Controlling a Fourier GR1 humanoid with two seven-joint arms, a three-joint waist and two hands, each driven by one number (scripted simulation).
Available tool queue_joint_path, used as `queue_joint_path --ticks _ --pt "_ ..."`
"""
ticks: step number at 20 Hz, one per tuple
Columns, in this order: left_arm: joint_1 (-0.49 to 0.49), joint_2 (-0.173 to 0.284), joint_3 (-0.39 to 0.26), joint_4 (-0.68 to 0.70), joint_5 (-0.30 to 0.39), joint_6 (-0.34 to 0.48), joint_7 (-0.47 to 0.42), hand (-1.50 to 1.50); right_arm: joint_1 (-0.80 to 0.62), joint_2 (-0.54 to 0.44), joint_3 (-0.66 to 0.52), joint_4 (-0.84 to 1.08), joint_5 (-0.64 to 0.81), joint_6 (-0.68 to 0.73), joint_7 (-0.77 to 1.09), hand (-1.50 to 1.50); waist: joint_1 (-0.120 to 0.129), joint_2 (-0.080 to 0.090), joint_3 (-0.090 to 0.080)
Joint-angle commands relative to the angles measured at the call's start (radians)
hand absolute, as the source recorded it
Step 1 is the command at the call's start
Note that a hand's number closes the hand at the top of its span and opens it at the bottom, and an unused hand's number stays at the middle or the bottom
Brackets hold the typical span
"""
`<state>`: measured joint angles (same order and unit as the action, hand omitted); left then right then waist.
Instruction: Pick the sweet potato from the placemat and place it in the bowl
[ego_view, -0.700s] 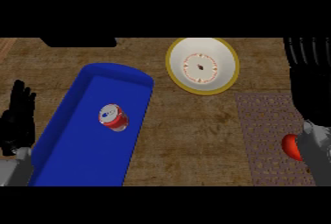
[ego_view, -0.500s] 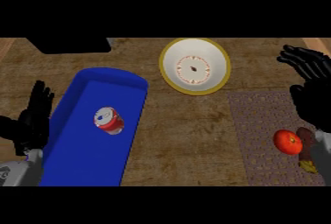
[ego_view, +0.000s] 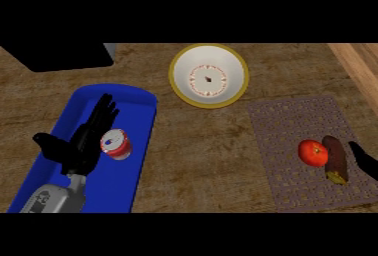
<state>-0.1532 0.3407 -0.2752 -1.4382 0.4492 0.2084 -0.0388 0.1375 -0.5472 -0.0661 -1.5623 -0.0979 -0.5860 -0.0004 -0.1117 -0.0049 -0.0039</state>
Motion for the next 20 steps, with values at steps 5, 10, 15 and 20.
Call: queue_joint_path --ticks 5,10,15,20 --pt "-0.013 -0.011 -0.056 -0.078 0.014 -0.054 0.061 0.0 0.264 -0.211 0.111 -0.173 0.303 -0.055 0.352 -1.5 0.081 0.003 -0.006" --pt "-0.018 -0.024 -0.086 -0.066 -0.01 -0.061 0.056 0.0 0.265 -0.381 0.085 -0.29 0.359 0.075 0.757 -1.5 0.106 0.01 -0.008" --pt "-0.03 -0.039 -0.093 -0.069 -0.005 -0.069 0.079 0.0 0.171 -0.486 0.094 -0.435 0.264 0.291 1.121 -1.5 0.126 0.009 -0.003" --pt "-0.006 -0.039 -0.111 -0.127 -0.029 -0.059 0.104 0.0 0.013 -0.462 0.13 -0.434 0.164 0.383 1.339 -1.5 0.142 0.008 0.002"
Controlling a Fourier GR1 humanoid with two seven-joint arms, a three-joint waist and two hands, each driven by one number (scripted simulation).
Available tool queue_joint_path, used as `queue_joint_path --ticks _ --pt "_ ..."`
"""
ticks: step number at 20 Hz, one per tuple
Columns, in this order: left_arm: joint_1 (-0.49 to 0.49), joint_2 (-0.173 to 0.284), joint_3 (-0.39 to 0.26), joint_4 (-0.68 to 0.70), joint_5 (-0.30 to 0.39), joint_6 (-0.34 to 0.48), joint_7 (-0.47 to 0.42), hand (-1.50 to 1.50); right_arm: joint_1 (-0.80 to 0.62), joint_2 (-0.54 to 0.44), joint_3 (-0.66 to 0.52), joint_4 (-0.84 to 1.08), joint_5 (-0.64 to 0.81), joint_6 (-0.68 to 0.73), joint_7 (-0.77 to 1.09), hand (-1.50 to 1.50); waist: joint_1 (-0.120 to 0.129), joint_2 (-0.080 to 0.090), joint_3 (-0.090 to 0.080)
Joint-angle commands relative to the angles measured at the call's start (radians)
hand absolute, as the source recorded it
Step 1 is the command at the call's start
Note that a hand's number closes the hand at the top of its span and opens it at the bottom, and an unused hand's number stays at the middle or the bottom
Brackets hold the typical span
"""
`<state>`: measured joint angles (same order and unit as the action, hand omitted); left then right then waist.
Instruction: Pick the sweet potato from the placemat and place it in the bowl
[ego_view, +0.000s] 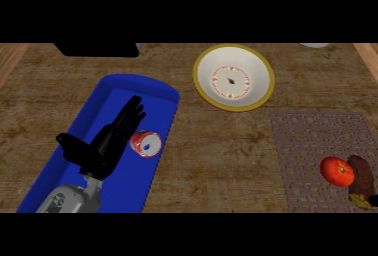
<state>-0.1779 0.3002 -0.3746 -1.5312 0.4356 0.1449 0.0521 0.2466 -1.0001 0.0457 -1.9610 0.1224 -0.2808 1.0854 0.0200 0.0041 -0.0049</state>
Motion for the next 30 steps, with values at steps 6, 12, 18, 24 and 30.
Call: queue_joint_path --ticks 6,12,18,24,30 --pt "-0.023 -0.012 0.024 -0.02 0.015 -0.006 0.055 0.0 -0.149 -0.009 0.04 0.088 -0.104 0.122 0.299 -1.5 -0.004 -0.001 0.004" --pt "-0.01 -0.003 0.043 -0.005 -0.004 -0.021 0.031 0.0 -0.173 0.013 0.085 0.158 -0.171 0.172 0.309 -1.5 -0.006 -0.002 0.004" --pt "0.0 -0.018 0.047 -0.004 -0.017 -0.028 0.043 0.0 -0.243 0.047 0.154 0.185 -0.154 0.183 0.347 -1.5 -0.006 -0.002 0.004" --pt "-0.008 -0.059 0.031 -0.015 -0.053 -0.021 0.038 0.0 -0.322 0.122 0.217 0.282 -0.072 0.169 0.327 -1.5 -0.002 -0.001 0.004" --pt "0.062 -0.045 0.059 -0.01 -0.053 -0.061 -0.003 0.0 -0.296 0.156 0.217 0.296 -0.041 0.165 0.314 -1.5 -0.012 -0.005 0.004"
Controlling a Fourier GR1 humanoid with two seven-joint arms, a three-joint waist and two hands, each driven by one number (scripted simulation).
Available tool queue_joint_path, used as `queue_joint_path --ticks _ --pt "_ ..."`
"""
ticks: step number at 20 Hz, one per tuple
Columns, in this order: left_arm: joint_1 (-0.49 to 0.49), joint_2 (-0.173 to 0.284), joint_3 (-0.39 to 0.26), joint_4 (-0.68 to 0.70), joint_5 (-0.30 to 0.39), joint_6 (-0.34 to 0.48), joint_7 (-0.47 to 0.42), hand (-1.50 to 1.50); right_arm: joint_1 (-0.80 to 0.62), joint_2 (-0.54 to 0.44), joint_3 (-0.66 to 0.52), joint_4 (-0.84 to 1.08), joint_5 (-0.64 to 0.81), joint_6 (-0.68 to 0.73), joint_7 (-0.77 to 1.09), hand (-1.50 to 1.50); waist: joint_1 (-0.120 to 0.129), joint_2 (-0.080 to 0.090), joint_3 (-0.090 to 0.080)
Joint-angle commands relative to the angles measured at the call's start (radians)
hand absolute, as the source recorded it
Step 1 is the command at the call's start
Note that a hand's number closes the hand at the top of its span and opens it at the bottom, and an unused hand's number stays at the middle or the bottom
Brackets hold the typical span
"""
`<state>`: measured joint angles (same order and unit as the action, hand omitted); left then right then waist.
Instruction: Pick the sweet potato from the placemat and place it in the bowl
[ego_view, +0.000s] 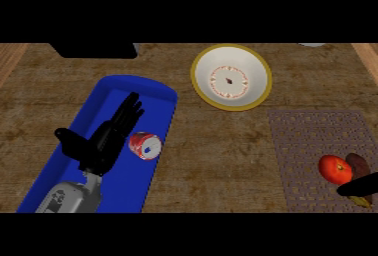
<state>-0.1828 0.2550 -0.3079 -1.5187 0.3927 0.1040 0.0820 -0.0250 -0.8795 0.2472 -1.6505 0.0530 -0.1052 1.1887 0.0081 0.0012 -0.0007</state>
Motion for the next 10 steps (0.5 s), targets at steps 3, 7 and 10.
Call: queue_joint_path --ticks 3,7,10 --pt "-0.008 -0.037 0.003 0.045 -0.023 -0.016 -0.031 0.0 -0.084 0.06 0.006 0.069 0.035 0.025 0.189 -1.5 -0.004 0.001 0.0" --pt "0.002 -0.011 0.049 0.047 -0.012 -0.042 -0.02 0.0 0.014 0.087 -0.005 0.053 0.099 -0.028 0.124 -1.5 -0.013 -0.001 0.0" --pt "0.045 -0.005 0.02 -0.076 -0.028 -0.015 0.043 0.0 0.005 0.117 0.02 0.014 0.14 -0.021 0.189 -1.5 -0.006 -0.004 0.0"
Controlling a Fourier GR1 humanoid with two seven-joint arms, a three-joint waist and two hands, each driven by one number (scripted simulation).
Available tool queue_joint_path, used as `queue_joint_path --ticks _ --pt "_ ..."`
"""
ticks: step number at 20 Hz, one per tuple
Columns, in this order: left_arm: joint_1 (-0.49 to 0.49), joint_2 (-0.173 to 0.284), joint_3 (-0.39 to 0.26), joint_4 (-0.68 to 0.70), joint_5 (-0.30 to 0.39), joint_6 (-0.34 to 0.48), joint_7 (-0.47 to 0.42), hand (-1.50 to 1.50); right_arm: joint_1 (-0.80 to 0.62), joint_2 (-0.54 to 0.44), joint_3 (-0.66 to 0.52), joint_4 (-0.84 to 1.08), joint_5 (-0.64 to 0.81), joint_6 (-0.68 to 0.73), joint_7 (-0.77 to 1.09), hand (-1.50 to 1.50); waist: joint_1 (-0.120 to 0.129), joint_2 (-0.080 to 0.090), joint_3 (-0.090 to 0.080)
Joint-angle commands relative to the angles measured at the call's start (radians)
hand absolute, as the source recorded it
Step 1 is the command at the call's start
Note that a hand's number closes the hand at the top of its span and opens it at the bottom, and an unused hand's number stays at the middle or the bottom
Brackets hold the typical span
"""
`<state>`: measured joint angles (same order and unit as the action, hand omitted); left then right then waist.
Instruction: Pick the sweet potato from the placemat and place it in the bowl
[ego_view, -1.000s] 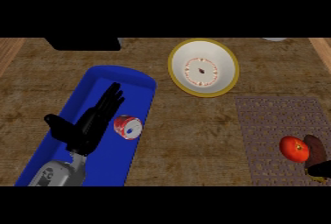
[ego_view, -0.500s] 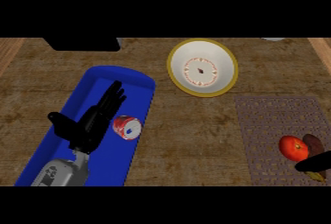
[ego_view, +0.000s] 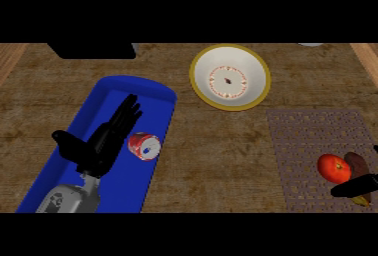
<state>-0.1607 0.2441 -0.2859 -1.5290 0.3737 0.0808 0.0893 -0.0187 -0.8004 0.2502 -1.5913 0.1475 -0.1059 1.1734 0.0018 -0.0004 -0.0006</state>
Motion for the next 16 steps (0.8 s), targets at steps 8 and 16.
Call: queue_joint_path --ticks 8,16 --pt "-0.001 -0.047 0.015 -0.009 -0.044 0.001 0.013 0.0 0.013 0.104 -0.058 0.114 0.099 -0.024 0.049 -1.5 -0.004 0.0 0.0" --pt "0.013 -0.045 0.072 -0.045 -0.038 -0.059 0.087 0.0 -0.069 0.194 -0.098 0.212 0.231 0.019 -0.082 1.5 0.0 0.001 0.001"
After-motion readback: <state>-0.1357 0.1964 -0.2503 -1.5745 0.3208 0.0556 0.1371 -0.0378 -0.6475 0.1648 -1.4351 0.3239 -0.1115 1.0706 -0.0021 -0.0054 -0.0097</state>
